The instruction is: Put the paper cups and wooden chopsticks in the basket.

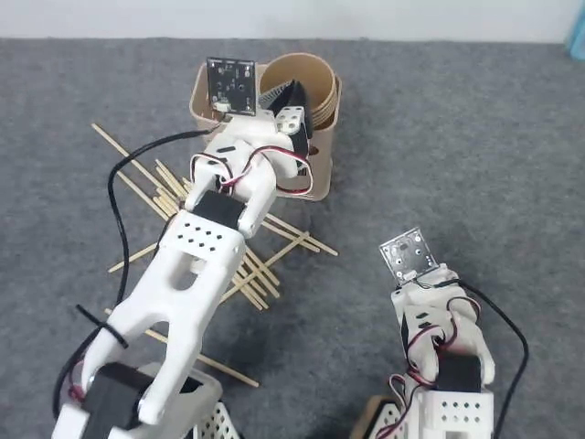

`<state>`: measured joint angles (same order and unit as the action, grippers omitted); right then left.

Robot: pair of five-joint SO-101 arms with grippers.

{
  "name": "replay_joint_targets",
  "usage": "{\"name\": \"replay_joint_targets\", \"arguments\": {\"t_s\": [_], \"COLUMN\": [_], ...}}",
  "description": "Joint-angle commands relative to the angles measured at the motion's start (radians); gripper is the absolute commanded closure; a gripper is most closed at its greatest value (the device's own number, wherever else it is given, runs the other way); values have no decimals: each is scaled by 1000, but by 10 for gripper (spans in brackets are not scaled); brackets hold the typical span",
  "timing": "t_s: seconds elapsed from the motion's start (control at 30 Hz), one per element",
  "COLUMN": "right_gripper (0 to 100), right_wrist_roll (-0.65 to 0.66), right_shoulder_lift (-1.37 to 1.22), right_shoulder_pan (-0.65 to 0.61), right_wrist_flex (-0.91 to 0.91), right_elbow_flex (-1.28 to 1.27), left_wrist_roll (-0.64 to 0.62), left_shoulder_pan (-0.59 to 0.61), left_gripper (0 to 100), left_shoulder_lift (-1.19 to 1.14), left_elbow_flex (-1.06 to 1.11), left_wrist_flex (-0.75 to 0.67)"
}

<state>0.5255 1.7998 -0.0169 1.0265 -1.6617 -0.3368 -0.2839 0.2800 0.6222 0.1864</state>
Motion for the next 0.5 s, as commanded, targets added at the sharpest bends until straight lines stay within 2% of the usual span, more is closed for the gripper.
{"name": "replay_joint_targets", "arguments": {"t_s": [0.0, 0.27, 0.47], "right_gripper": [991, 990, 990], "right_wrist_roll": [20, 15, 12], "right_shoulder_lift": [13, 13, 13], "right_shoulder_pan": [4, 8, 8], "right_wrist_flex": [-21, -24, -41], "right_elbow_flex": [-18, -18, -20], "left_wrist_roll": [-2, -5, -5], "left_shoulder_pan": [9, 130, 302], "left_gripper": [988, 988, 988], "left_shoulder_lift": [26, 284, 528], "left_elbow_flex": [-19, -117, -111], "left_wrist_flex": [-3, 41, 288]}}
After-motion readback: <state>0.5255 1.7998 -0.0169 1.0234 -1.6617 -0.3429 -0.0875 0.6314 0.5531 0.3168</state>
